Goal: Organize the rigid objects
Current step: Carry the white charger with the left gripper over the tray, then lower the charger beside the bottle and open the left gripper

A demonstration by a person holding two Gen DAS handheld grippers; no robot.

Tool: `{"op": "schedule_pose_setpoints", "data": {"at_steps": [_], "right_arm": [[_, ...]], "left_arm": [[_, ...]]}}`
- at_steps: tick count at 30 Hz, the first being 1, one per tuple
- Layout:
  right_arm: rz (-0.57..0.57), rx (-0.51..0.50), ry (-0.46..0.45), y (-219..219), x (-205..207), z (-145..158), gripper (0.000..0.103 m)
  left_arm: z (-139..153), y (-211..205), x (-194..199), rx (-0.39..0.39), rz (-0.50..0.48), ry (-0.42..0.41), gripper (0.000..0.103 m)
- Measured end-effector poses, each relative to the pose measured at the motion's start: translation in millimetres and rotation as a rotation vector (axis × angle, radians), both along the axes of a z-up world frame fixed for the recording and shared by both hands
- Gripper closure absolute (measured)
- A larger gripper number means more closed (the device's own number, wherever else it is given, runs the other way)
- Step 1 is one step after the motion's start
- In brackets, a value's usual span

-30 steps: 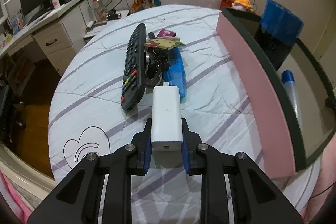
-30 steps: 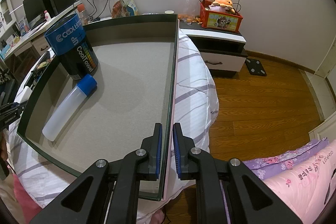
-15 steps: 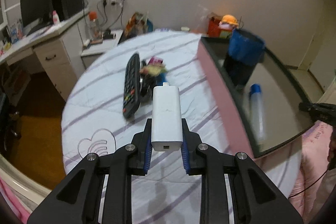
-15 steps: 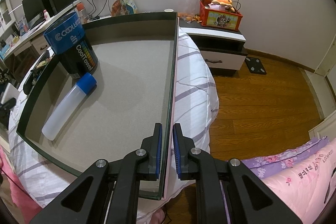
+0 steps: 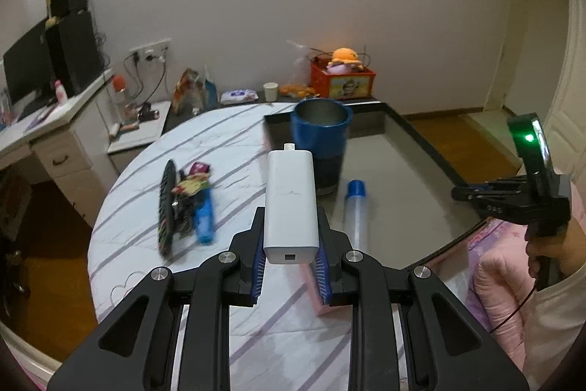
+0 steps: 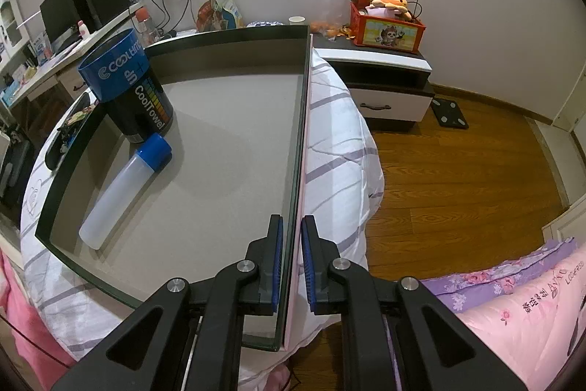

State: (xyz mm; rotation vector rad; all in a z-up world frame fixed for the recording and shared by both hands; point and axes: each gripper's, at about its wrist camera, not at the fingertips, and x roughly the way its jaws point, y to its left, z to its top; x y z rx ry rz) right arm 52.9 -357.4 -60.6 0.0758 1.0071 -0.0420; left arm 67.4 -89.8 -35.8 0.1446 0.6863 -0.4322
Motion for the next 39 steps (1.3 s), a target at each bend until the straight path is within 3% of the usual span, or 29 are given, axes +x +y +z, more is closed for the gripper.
{"op": "schedule_pose_setpoints", "data": {"at_steps": [7, 16, 24, 31, 32, 34, 35, 39], "right_arm": [[0.000, 0.008, 0.000, 0, 0, 1, 0.091], [0.000, 0.011, 0.000, 0, 0, 2, 0.091], [0.000, 0.017, 0.000, 1, 1, 2, 0.091], [0.000, 0.015, 0.001, 2, 2, 2, 0.091], [-0.001, 0.016, 0.001, 1, 1, 2, 0.091], [-0.001, 0.016, 0.001, 2, 2, 2, 0.091], [-0.001, 0.014, 0.002, 2, 2, 2, 0.091], [-0.004, 0.010, 0.005, 4, 2, 1, 0.091]], "left_arm": [[-4, -46, 3, 0.026, -0.079, 0.020, 0.080], [-37, -108, 17, 0.062, -0.197, 0.127, 0.080], [-69, -136, 32, 0.136, -0.208, 0.198, 0.080], [-76, -137, 30, 0.152, -0.203, 0.202, 0.079], [-73, -137, 29, 0.145, -0.199, 0.193, 0.076], [-67, -133, 29, 0.126, -0.188, 0.183, 0.043], [-63, -128, 29, 0.119, -0.179, 0.164, 0.020], [-50, -109, 23, 0.081, -0.158, 0.125, 0.017]]}}
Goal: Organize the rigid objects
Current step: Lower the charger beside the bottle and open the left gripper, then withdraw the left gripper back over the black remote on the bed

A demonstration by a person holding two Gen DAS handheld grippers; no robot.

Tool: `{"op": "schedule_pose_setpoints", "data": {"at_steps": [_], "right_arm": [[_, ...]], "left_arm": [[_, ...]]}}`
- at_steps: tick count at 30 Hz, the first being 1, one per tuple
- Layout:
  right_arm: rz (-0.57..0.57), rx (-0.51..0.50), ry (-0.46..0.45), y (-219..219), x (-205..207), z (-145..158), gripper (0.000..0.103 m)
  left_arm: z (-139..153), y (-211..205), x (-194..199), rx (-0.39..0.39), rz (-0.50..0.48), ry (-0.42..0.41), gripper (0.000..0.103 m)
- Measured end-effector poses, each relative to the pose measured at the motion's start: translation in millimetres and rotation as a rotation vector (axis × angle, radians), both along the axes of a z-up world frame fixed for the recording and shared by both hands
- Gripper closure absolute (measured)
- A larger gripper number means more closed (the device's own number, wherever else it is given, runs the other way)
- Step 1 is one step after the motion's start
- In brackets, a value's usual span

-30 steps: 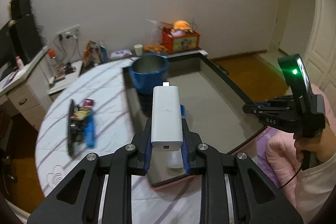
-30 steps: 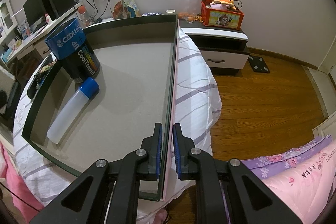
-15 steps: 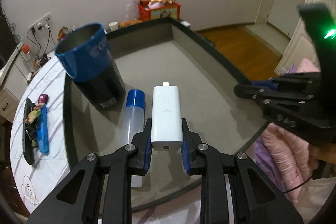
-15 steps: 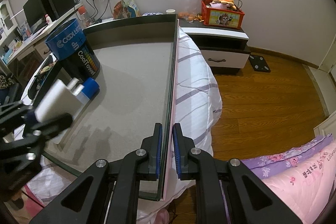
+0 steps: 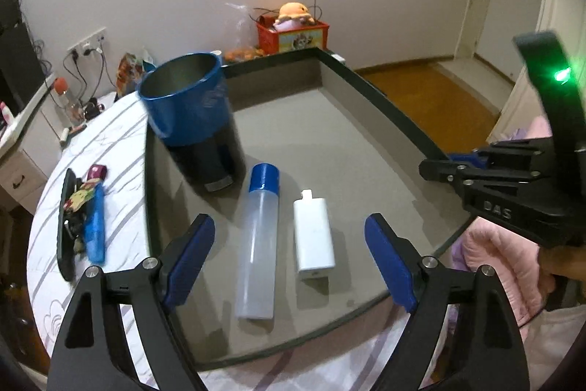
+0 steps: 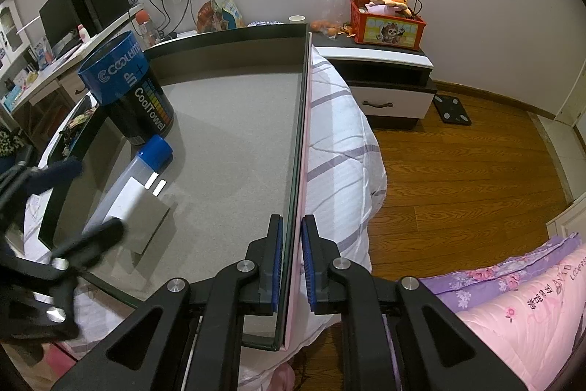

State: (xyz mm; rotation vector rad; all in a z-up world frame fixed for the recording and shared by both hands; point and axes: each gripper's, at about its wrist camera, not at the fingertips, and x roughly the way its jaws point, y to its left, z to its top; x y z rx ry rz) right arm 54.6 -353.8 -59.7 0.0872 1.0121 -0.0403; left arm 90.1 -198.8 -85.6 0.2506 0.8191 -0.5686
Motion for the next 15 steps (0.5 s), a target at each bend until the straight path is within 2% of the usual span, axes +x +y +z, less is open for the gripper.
{"op": "schedule_pose_setpoints", "data": {"at_steps": [5, 9, 15], "right_arm": [[-0.010, -0.004, 0.002, -1, 0, -1, 0.091], [-0.015, -0.007, 0.005, -2, 0, -1, 0.091], [-0.020, -0.007, 0.011, -2, 0, 0, 0.091]], "left_arm": [[11, 27, -5, 0.008, 0.043, -0.046, 0.015], [21, 56, -10, -0.020, 0.086, -0.077, 0.008], [35, 111, -23, -0.014, 0.197, -0.141, 0.007]]}}
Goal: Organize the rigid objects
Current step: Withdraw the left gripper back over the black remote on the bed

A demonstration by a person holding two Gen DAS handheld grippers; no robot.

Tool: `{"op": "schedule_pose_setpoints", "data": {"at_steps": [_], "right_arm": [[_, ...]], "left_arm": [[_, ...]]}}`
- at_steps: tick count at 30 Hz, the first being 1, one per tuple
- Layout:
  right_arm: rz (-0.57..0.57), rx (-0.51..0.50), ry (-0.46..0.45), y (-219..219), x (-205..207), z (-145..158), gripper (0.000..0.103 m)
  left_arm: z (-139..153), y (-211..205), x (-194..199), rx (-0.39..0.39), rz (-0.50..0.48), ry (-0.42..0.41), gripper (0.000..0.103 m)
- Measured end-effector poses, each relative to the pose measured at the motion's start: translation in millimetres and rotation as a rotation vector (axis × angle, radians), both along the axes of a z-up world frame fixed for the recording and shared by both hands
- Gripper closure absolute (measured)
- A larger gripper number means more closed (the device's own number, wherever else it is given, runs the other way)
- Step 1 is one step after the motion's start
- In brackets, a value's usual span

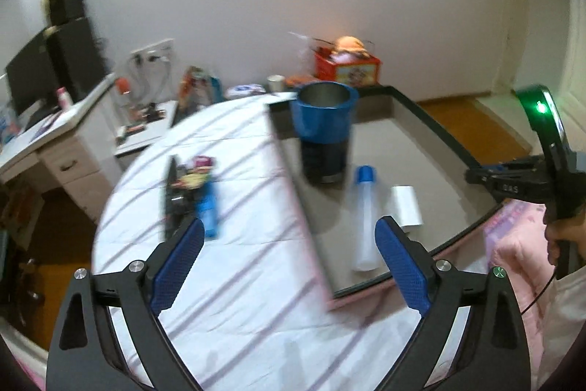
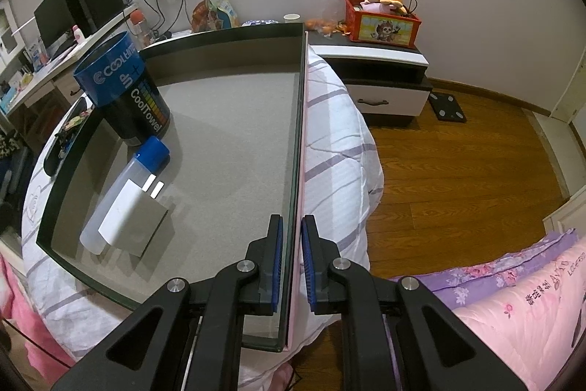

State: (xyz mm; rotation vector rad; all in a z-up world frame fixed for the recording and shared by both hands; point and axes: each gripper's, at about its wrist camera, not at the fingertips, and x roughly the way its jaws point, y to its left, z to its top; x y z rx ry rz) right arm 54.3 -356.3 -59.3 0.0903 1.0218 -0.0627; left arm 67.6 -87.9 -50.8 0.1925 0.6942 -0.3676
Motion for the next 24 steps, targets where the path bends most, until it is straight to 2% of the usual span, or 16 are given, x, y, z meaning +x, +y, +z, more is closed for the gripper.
{"op": "schedule_pose_setpoints", "data": {"at_steps": [5, 10, 16, 24], "right_arm": [[-0.014, -0.006, -0.011, 0, 0, 1, 0.092], [-0.025, -0.027, -0.013, 2, -1, 2, 0.094], [-0.023, -0.043, -0.014, 3, -1, 2, 0.095], [-0.031, -0.070, -0.034, 6, -4, -1, 0.097]], "left_arm": [[7, 47, -6, -0.021, 0.122, -0.041, 0.006], [11, 85, -12, -0.032, 0.238, -0.079, 0.002], [2, 123, -10, -0.029, 0.349, -0.064, 0.001], [-14, 137, -10, -0.010, 0.383, -0.030, 0.001]]}}
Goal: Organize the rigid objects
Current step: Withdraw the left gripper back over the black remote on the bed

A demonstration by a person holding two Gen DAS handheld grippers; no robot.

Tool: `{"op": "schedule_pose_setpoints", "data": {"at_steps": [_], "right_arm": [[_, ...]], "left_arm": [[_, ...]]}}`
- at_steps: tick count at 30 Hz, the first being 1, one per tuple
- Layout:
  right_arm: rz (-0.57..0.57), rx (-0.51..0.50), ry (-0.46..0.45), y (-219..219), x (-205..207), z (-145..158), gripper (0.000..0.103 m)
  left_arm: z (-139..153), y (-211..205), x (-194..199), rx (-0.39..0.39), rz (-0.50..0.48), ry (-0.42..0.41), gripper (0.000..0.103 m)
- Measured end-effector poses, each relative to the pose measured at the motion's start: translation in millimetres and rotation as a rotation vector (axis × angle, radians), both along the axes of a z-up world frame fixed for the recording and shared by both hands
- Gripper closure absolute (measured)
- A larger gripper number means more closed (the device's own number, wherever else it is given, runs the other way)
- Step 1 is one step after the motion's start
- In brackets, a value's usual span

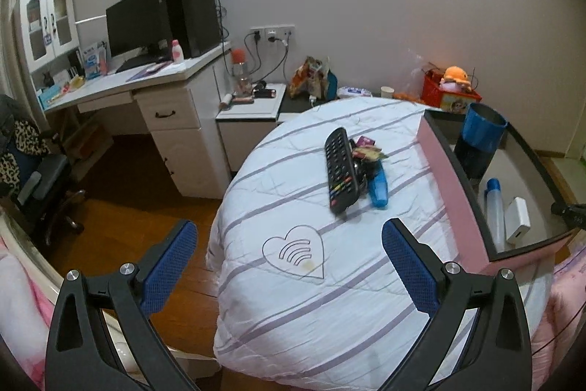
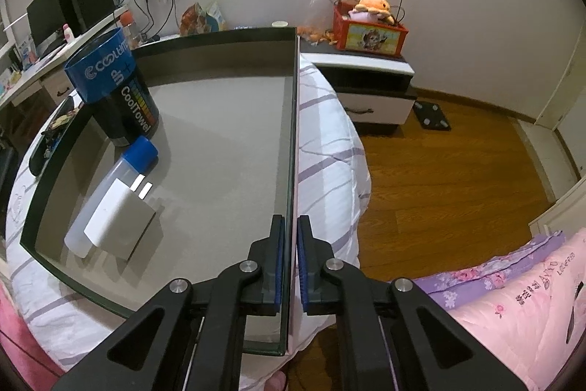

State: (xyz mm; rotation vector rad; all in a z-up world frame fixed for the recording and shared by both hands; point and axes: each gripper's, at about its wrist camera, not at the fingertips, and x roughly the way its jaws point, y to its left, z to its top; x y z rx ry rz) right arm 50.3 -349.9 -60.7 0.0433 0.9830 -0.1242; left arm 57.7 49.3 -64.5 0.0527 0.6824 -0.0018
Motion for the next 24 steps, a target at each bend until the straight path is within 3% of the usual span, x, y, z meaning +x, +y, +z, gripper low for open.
{"op": "schedule_pose_setpoints", "data": {"at_steps": [24], "right_arm": [[0.005, 0.029, -0.003, -3, 0, 1, 0.096]], "left_arm": [[-21, -14, 17, 0.048, -0.015, 0.078, 0.001]]}}
